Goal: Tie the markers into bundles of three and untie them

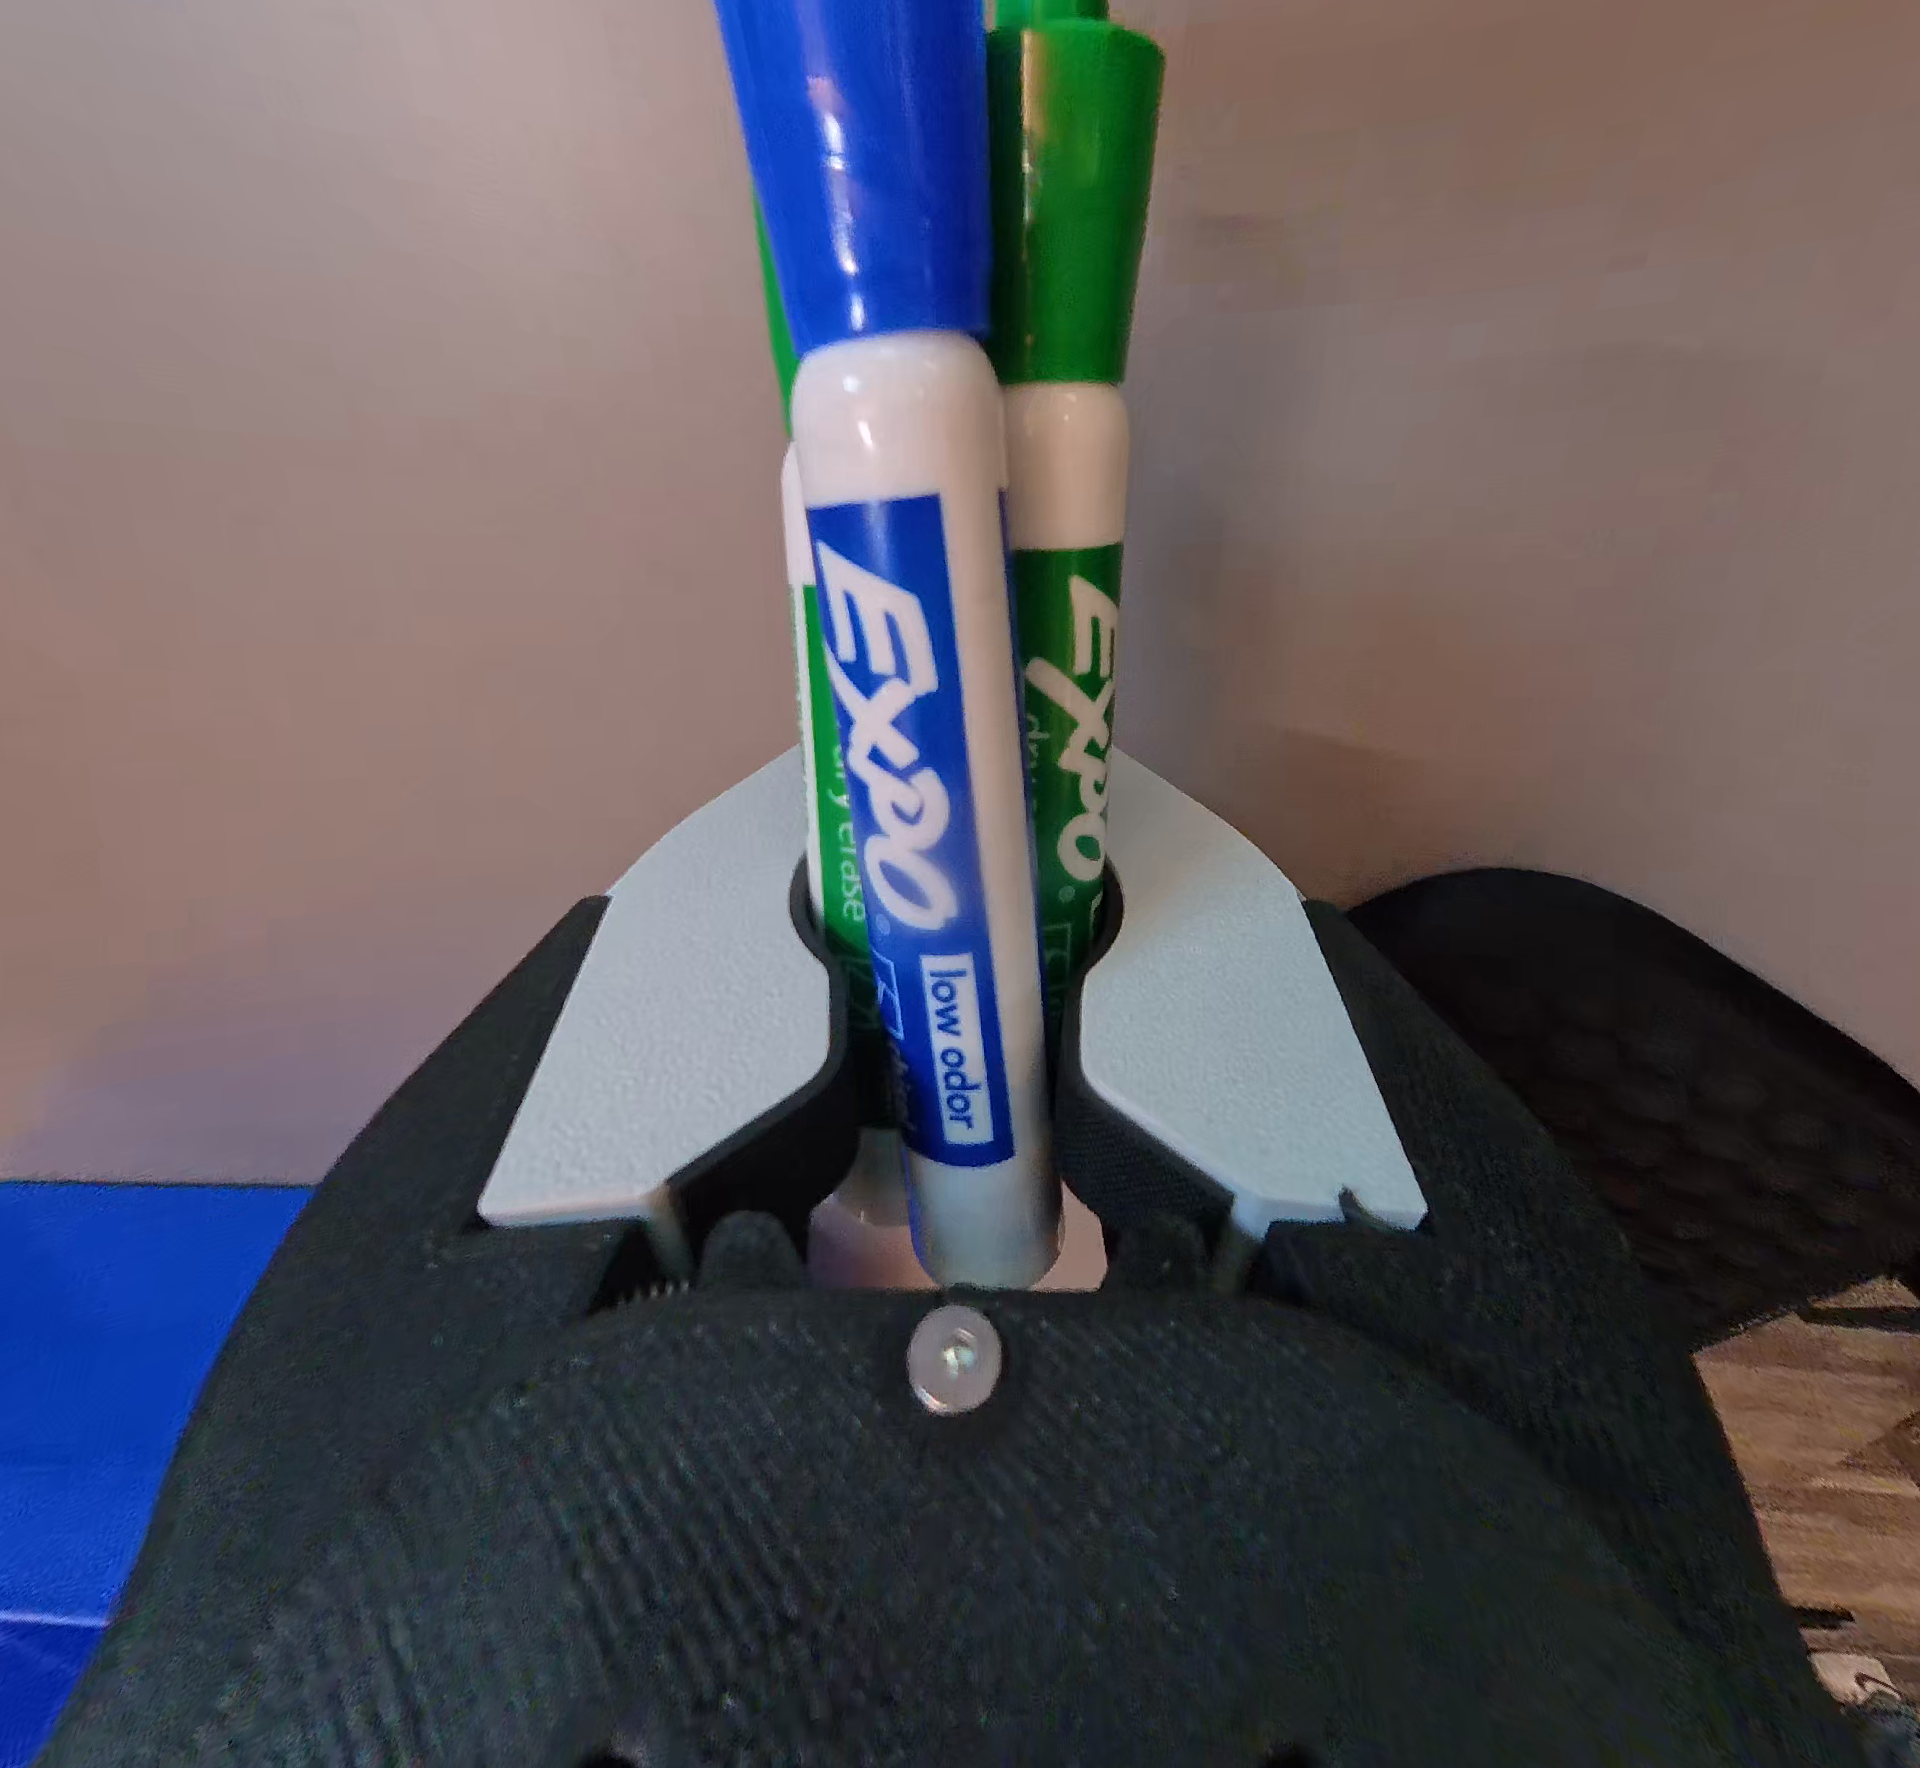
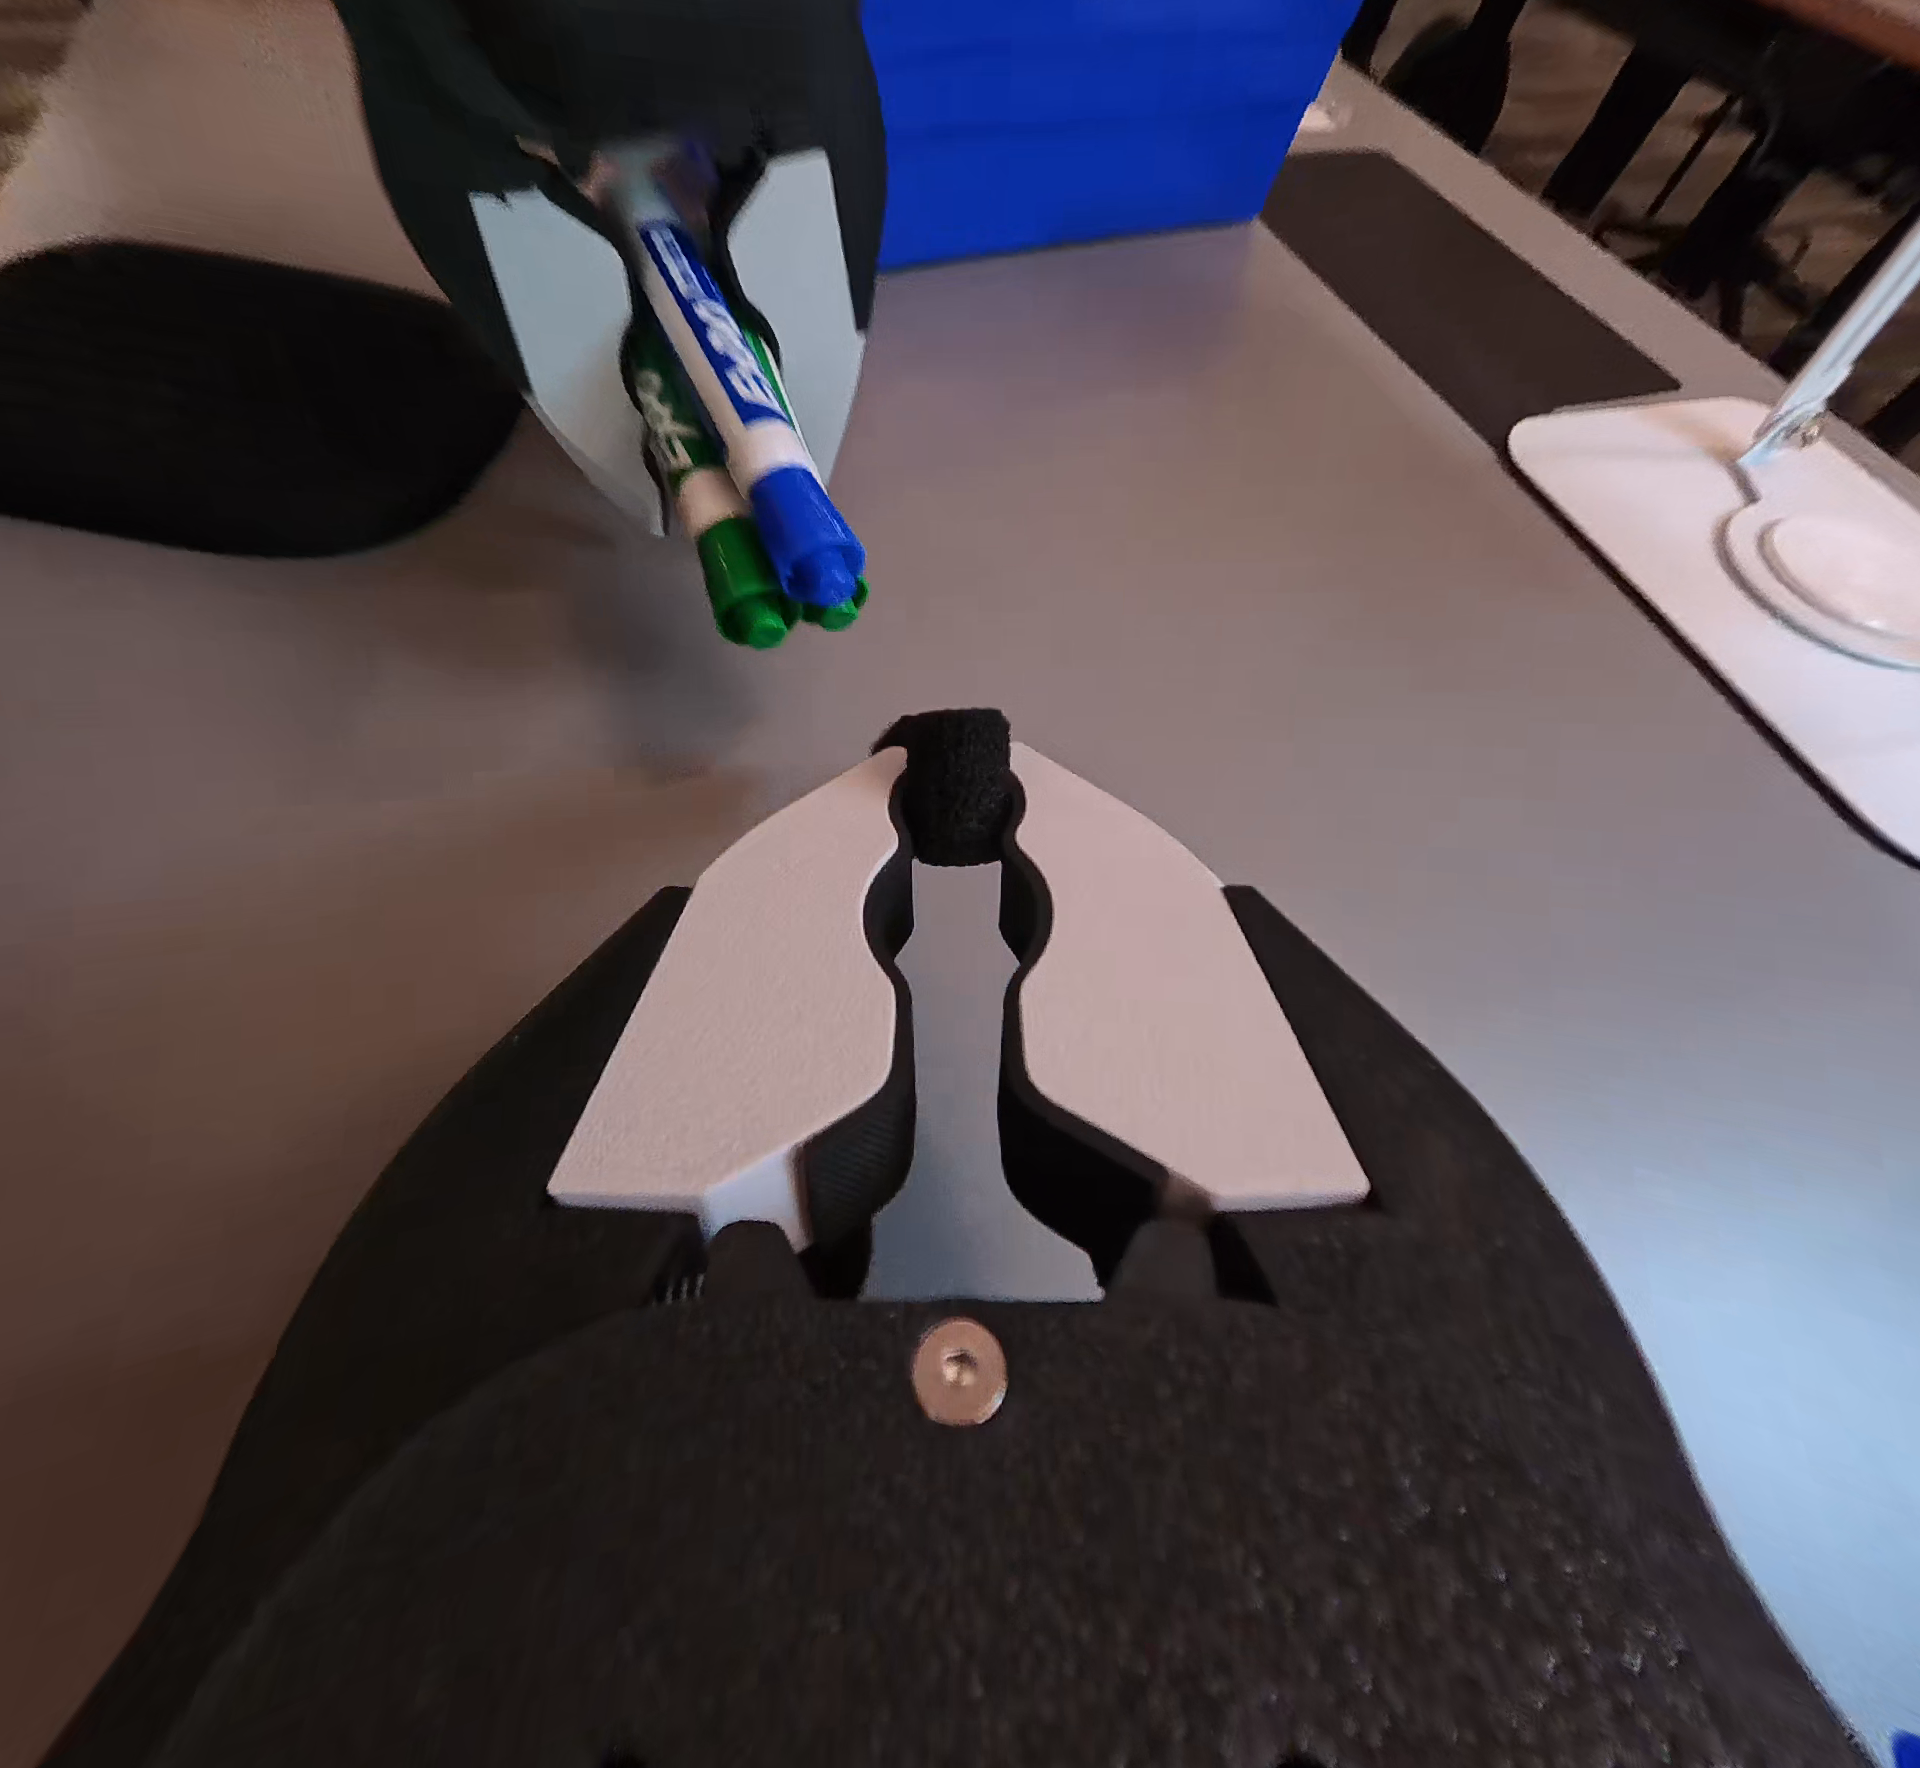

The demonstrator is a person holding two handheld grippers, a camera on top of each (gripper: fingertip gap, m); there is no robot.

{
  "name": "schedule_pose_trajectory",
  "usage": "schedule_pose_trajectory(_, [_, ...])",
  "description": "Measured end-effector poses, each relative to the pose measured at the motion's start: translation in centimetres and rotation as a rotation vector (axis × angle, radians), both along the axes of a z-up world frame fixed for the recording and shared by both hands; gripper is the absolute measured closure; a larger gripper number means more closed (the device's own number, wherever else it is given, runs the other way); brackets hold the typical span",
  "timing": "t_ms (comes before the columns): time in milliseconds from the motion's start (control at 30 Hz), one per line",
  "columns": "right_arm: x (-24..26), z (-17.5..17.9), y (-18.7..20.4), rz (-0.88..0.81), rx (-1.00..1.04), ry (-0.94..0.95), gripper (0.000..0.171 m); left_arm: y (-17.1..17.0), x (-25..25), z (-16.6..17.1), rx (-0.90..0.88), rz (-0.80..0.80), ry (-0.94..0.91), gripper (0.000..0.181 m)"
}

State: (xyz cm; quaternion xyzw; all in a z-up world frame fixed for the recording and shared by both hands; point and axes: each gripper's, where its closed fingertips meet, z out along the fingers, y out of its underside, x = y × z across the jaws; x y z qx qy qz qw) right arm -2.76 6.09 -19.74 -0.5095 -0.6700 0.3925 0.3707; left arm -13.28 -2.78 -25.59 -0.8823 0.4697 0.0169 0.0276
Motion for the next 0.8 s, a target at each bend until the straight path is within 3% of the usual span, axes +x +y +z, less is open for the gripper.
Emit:
schedule_pose_trajectory(367, [-0.6,5.1,-0.7,0.007,0.035,0.069,0.154,0.7,3.4,0.4,-0.023,-0.058,-0.039,0.138])
schedule_pose_trajectory(800, [-2.2,2.9,-5.3,0.164,0.207,-0.02,0.142,1.6,4.2,1.4,0.001,-0.064,-0.035,0.139])
